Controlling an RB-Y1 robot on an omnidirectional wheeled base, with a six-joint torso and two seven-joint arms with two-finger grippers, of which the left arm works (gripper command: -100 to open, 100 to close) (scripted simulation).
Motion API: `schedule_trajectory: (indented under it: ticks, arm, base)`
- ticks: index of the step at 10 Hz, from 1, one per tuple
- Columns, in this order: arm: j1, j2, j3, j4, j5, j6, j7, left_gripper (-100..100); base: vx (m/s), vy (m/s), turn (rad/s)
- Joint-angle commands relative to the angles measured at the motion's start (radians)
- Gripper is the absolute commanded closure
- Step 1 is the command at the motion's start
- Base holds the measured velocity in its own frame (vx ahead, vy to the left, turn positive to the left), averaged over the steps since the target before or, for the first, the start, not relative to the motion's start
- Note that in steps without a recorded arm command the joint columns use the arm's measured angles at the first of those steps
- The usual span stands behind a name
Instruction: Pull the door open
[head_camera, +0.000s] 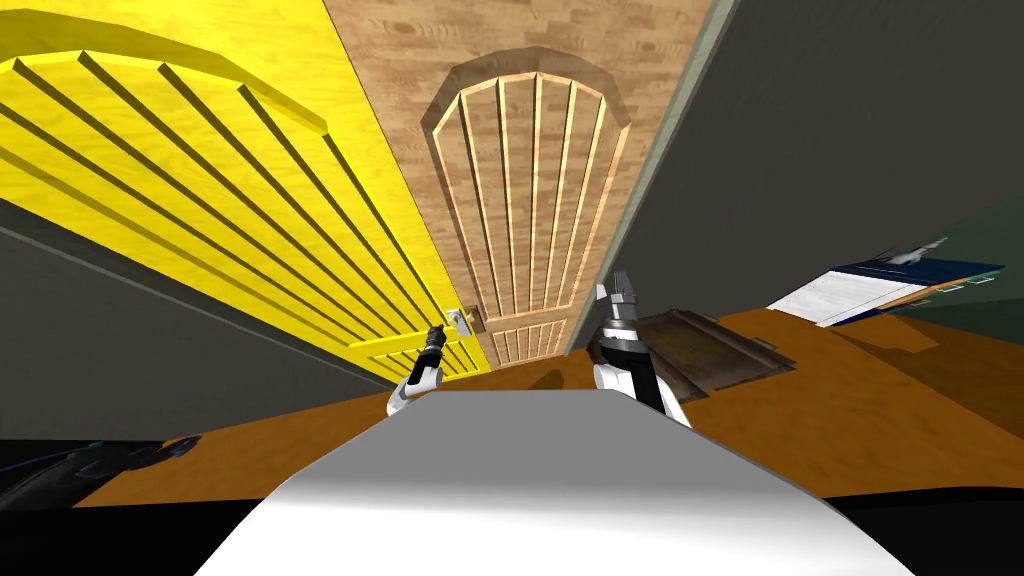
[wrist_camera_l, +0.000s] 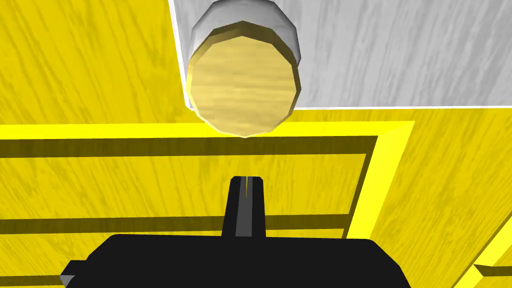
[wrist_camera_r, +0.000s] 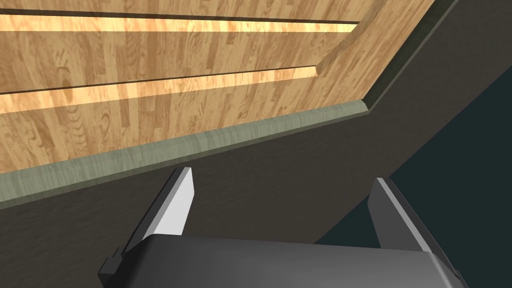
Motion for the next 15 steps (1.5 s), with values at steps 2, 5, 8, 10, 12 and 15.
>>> schedule_trajectory:
  ticks: [2,5,8,10,12,15]
  arm:
    - [0.021,0.011,0.013,0.001,0.004,-0.001,0.003,-100]
    - [0.033,0.010,-0.004,-0.013,0.004,-0.006,0.010,-100]
    - [0.028,-0.006,-0.056,-0.046,0.000,-0.017,0.021,-100]
    - [0.049,0.003,-0.019,-0.035,0.003,-0.012,0.013,-100]
    - [0.060,0.016,0.014,-0.016,0.007,-0.009,0.010,-100]
    - [0.051,0.019,0.037,0.003,0.008,-0.006,0.004,-100]
  base:
    - [-0.162,0.090,0.121]
    - [-0.202,-0.003,-0.017]
    - [-0.174,-0.096,-0.110]
    - [-0.035,-0.015,0.077]
    - [0.062,0.079,0.136]
    - [0.170,0.095,0.037]
